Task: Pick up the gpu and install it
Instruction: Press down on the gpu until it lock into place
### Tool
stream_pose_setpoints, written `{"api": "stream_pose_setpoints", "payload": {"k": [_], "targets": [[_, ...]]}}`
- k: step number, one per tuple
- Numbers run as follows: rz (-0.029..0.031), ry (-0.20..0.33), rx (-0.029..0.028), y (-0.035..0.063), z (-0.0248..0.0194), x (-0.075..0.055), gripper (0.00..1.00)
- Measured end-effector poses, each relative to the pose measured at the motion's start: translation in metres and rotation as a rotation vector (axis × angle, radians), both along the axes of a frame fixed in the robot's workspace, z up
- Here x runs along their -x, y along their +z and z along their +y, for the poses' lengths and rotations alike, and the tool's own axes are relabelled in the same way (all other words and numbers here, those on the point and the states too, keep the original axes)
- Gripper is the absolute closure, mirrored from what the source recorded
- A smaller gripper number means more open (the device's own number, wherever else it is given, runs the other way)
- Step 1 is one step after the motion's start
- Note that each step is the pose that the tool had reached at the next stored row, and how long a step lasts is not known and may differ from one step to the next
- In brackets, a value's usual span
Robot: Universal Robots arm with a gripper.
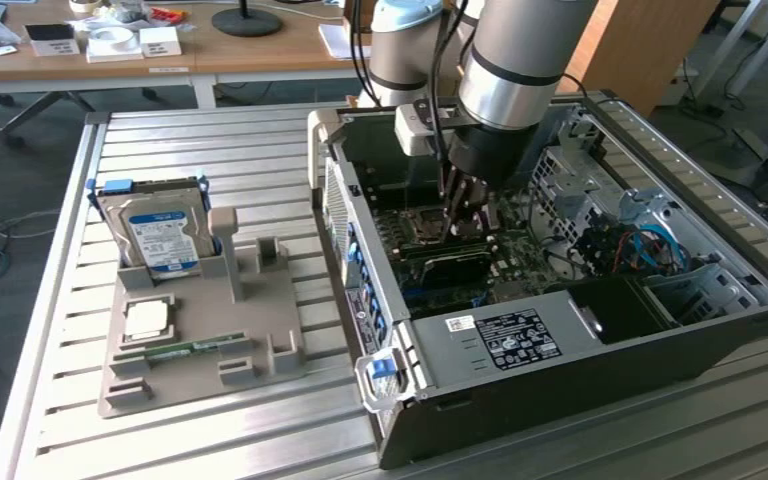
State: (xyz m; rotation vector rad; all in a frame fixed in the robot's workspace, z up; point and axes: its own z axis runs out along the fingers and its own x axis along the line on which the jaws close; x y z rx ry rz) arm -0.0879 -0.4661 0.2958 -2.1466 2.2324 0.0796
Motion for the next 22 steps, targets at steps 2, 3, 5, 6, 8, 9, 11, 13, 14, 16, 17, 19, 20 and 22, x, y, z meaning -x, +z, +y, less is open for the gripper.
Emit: {"api": "stream_pose_setpoints", "payload": {"k": [2,3,5,6,8,9,11,13,14,16,17,19,20,22], "targets": [[0.0,0.0,0.0,0.0,0.0,-0.0006,0.89],[0.0,0.0,-0.0001,0.0,0.0,-0.0016,0.89],[0.0,0.0,0.0,0.0,0.0,-0.0042,0.89],[-0.0001,0.0,0.0,0.0,0.0,-0.0046,0.89],[0.0,0.0,0.0,0.0,0.0,-0.0046,0.89],[0.0,0.0,0.0,0.0,0.0,-0.0046,0.89],[0.0001,0.0,0.0,0.0,0.0,-0.0052,0.89],[0.0,0.0,0.0,0.0,0.0,-0.007,0.89],[0.0,0.0,0.0,0.0,0.0,-0.0072,0.89],[0.0,0.0,0.0,0.0,0.0,-0.0072,0.89],[0.0,0.0,0.0001,0.0,0.0,-0.0072,0.89],[-0.0001,0.0,-0.0002,-0.001,0.0001,-0.0073,0.89],[0.0,0.0,0.0,-0.0016,0.0,-0.0073,0.89],[0.0,0.0,-0.0001,-0.0033,0.0,-0.0073,0.89]]}}
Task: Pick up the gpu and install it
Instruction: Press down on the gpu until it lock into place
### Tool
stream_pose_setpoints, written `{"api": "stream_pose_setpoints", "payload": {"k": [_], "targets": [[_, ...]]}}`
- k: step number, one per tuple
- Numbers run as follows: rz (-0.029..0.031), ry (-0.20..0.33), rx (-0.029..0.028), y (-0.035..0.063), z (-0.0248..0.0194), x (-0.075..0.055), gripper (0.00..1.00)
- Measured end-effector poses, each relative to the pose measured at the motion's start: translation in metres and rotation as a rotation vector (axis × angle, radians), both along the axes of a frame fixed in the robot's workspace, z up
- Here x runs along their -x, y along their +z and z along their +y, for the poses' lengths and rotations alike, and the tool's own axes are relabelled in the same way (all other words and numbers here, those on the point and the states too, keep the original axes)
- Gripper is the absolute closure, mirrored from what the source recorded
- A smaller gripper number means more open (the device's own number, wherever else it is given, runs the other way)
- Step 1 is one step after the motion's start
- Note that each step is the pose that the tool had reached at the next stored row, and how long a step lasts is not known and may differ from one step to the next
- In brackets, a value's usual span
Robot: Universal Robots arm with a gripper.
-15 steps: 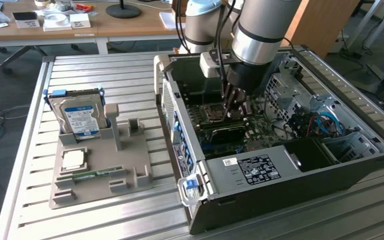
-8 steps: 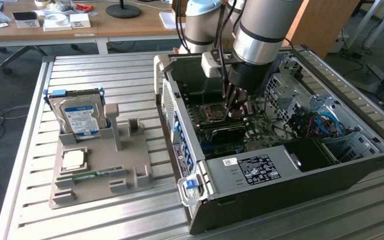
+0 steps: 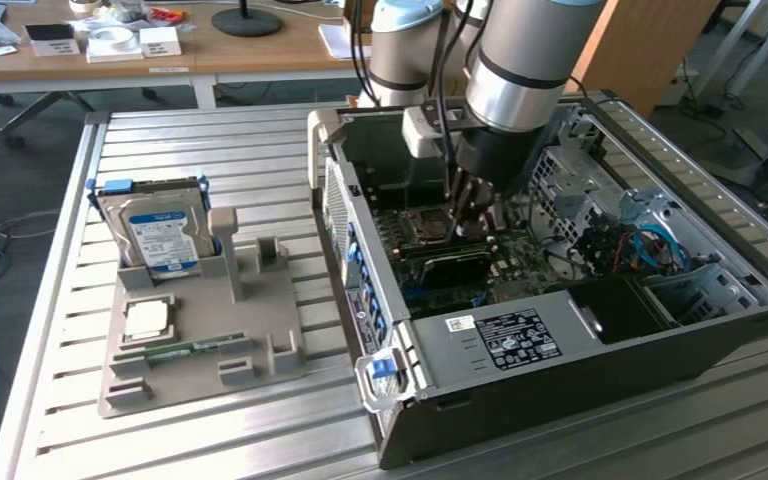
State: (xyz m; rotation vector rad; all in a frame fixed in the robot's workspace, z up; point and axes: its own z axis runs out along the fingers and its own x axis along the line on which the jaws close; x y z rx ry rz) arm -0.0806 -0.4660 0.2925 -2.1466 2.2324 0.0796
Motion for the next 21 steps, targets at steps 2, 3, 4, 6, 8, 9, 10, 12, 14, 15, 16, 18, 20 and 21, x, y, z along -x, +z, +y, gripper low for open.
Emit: {"api": "stream_pose_setpoints", "payload": {"k": [2,3,4,6,8,9,10,12,14,15,16,18,20,21], "targets": [[0.0001,0.0,0.0001,-0.0014,0.0,0.0,0.89],[0.0001,0.0,0.0002,-0.0014,-0.0001,0.0,0.89],[0.0001,0.0,0.0002,-0.0014,-0.0001,0.0,0.89],[0.0001,0.0,0.0002,-0.0014,0.0,0.0,0.89],[-0.0001,-0.001,-0.0001,-0.0016,0.0009,0.001,0.89],[0.0,-0.001,0.0,-0.0016,0.0014,0.0015,0.89],[0.0,-0.001,0.0001,-0.0017,0.0019,0.0015,0.89],[0.0,-0.001,0.0001,-0.0028,0.0026,0.0015,0.89],[0.0001,-0.001,0.0004,-0.0044,0.0034,0.0015,0.89],[0.0001,-0.001,0.0004,-0.0049,0.0037,0.0015,0.89],[0.0001,-0.001,0.0004,-0.005,0.0037,0.0015,0.89],[0.0001,-0.001,0.0005,-0.005,0.0037,0.0015,0.89],[0.0001,-0.001,0.0004,-0.005,0.0037,0.0015,0.89],[0.0,-0.001,0.0002,-0.0054,0.0037,0.0015,0.89]]}}
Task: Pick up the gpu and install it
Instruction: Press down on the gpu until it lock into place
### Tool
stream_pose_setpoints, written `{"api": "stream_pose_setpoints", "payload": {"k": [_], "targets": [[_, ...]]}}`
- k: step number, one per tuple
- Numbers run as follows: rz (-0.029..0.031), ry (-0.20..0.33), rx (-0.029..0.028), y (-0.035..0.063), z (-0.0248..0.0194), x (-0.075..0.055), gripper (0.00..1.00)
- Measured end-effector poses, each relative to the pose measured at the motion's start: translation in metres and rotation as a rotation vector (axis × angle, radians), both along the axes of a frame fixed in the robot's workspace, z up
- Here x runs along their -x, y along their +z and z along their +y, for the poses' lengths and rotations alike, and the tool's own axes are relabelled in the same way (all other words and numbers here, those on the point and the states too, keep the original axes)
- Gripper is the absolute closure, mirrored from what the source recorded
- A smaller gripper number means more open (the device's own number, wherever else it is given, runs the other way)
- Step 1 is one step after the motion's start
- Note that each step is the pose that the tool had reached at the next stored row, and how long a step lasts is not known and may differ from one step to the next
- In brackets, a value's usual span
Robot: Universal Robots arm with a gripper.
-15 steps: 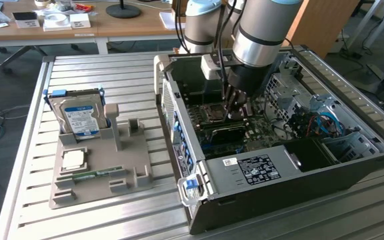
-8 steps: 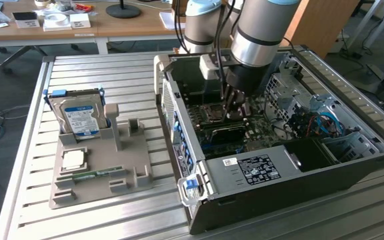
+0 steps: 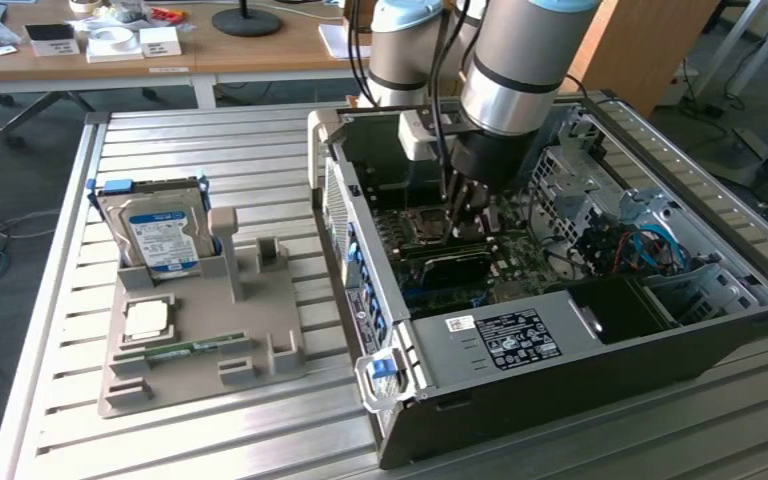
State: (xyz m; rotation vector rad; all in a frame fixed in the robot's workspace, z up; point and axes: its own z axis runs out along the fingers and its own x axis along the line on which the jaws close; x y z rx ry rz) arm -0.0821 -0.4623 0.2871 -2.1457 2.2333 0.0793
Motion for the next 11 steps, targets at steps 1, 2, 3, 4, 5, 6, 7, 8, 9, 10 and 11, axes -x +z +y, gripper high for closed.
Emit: {"api": "stream_pose_setpoints", "payload": {"k": [1,2,3,4,5,6,7,8,9,10,11], "targets": [[-0.0001,0.0,-0.0001,-0.0007,0.0,0.0,0.89],[0.0,0.0,0.0,-0.0015,0.0,0.0,0.89],[0.0001,0.0,0.0001,-0.0024,0.0,0.0,0.89],[-0.0001,0.0,-0.0002,-0.0033,0.0,0.0,0.89],[0.0,0.0,-0.0005,-0.0038,0.0,0.0,0.89],[0.0001,0.0,-0.0006,-0.0041,0.0,0.0,0.89],[0.0001,0.0,-0.0006,-0.004,0.0,0.0,0.89],[0.0002,0.0,-0.0005,-0.004,0.0,0.0001,0.89],[0.0001,0.0,-0.0005,-0.004,0.0,0.0,0.89],[0.0001,0.0,-0.0006,-0.0041,0.0,0.0,0.89],[0.0001,0.0,-0.0007,-0.0041,0.0,0.0,0.89]]}}
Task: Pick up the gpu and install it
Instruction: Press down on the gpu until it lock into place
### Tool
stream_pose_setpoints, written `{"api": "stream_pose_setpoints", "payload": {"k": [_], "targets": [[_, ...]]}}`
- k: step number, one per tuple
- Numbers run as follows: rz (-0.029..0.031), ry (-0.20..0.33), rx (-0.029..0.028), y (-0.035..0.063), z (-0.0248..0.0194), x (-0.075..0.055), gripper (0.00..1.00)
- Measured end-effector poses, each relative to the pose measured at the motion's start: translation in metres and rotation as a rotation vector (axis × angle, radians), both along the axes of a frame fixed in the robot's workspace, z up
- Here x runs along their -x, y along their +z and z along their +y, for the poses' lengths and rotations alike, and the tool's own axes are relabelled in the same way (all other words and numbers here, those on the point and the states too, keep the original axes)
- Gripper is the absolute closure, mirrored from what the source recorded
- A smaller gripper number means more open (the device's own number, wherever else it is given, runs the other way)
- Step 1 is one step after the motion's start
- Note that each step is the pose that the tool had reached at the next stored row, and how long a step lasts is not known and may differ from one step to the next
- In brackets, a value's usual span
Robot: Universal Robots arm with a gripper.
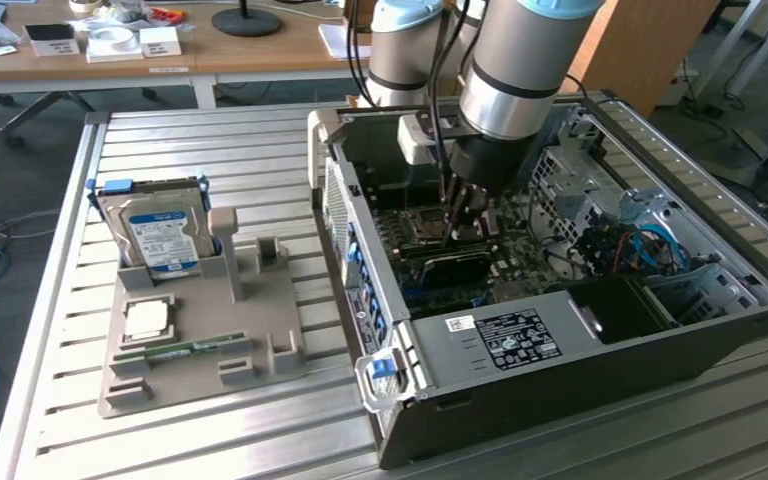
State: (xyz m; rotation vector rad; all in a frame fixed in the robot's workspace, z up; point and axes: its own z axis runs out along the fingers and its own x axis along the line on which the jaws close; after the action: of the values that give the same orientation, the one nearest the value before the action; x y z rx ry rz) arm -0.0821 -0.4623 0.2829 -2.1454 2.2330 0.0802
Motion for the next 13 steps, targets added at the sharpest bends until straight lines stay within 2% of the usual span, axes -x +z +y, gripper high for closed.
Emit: {"api": "stream_pose_setpoints", "payload": {"k": [11,13], "targets": [[0.0,0.0,-0.0029,-0.0007,0.0006,0.0002,0.89],[-0.0002,0.0,-0.0069,-0.0014,0.0007,0.0003,0.89]]}}
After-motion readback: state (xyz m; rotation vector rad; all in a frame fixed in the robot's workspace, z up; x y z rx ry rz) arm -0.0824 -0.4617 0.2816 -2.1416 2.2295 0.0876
